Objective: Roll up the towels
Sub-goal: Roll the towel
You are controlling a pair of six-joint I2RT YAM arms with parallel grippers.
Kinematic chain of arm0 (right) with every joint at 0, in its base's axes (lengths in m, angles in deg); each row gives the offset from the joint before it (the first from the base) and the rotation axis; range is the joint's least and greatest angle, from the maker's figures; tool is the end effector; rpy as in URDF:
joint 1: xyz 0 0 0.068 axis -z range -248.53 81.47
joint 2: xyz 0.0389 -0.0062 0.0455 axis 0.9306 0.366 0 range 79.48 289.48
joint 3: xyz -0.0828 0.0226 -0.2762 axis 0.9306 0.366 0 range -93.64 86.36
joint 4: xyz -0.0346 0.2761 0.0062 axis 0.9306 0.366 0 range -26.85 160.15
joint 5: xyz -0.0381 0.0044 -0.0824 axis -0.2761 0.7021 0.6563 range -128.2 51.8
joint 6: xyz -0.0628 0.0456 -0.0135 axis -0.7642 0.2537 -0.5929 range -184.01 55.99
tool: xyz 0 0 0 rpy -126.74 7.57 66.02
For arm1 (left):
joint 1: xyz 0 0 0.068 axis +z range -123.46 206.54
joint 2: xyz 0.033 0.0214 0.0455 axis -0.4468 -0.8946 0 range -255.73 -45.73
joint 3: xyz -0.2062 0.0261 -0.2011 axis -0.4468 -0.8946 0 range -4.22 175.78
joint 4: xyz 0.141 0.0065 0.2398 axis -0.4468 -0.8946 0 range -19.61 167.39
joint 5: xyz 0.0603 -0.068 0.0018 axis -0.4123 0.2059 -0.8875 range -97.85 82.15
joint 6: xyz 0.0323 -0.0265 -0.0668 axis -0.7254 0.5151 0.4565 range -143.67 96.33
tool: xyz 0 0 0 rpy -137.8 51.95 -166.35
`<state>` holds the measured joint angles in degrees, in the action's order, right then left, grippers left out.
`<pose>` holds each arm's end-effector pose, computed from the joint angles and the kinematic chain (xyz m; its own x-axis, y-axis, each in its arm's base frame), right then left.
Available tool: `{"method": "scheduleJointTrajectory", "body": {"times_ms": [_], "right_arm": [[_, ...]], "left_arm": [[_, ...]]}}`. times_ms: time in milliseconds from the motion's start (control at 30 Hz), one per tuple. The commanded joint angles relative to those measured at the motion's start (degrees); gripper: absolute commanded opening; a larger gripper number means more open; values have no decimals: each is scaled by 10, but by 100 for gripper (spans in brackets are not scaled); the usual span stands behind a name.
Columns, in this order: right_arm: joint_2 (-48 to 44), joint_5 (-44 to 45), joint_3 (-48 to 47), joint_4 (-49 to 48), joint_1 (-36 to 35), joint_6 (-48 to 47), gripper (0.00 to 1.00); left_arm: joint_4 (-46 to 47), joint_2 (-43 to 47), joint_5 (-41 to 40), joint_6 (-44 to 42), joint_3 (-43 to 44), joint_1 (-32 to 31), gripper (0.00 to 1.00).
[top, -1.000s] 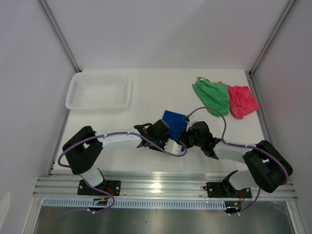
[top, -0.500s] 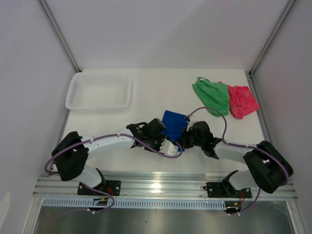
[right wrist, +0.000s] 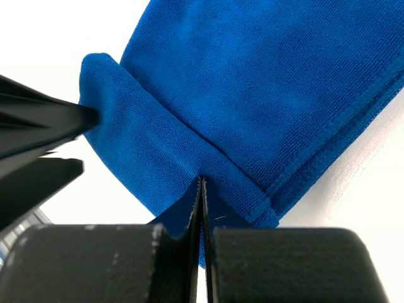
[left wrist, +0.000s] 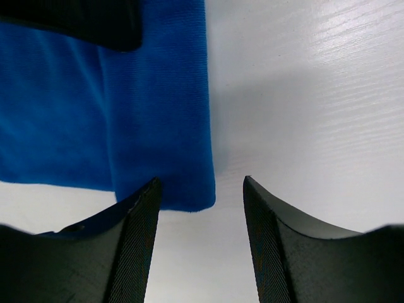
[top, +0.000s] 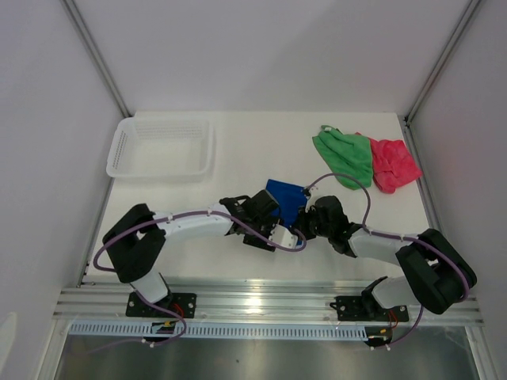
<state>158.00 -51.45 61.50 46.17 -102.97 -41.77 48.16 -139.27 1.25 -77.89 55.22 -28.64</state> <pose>0.2223 0.1715 0.1290 -0.7218 -0.0483 -0.6904 -0.4634 0.7747 0.4303 0.1921 -0.2949 0.1704 0.3921 0.8391 -0.3771 0.9116 -0.2995 0.2814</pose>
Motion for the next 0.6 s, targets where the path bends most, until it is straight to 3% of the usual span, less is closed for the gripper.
{"method": "scheduleJointTrajectory", "body": {"times_ms": [0,267,433,467,567], "right_arm": [[-12,2,-8,5,6,-12,1],[-14,-1,-7,9,8,-11,1],[-20,-9,-9,13,9,-15,1],[-21,-14,-8,13,10,-16,1],[-35,-26,-13,19,17,-28,3]], "left_arm": [[46,-12,0,-13,-19,2,59],[117,-48,-68,-3,-44,2,59],[160,-58,-109,-6,-77,2,53],[160,-58,-111,-6,-77,3,50],[159,-55,-119,-3,-77,4,18]]}}
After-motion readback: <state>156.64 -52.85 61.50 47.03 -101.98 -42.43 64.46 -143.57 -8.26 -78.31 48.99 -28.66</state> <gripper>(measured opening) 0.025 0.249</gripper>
